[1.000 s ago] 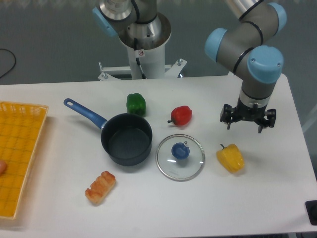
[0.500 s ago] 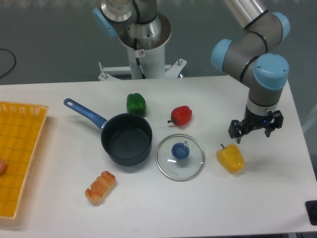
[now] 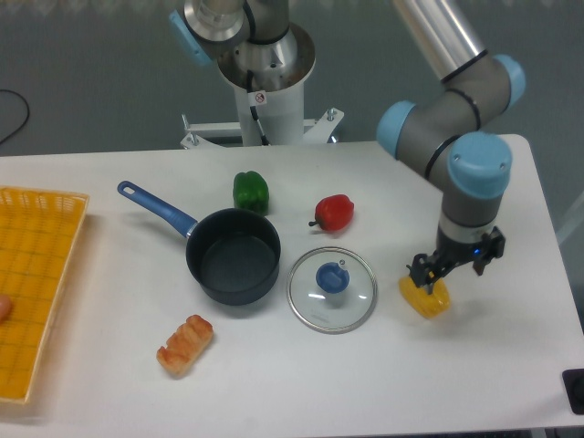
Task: Pick up the yellow pepper
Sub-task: 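Close the gripper around the yellow pepper's stem end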
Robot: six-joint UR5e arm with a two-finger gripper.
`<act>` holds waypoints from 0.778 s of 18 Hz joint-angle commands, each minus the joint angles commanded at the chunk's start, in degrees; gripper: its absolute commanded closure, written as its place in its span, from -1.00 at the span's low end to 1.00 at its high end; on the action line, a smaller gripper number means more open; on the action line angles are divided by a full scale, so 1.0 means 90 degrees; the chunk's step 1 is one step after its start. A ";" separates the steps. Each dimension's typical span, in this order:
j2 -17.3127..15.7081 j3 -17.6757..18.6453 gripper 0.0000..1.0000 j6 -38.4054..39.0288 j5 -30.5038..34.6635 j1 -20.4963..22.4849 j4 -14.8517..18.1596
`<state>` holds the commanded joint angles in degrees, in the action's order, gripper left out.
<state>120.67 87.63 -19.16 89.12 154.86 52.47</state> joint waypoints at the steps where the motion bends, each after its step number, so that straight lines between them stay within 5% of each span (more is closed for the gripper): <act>1: 0.0010 0.0010 -1.00 0.0000 0.0000 -0.0010 0.0000; 14: 0.0234 0.0059 -1.00 -0.0049 0.0020 -0.0068 -0.0039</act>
<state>122.78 88.16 -19.60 89.30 154.25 52.12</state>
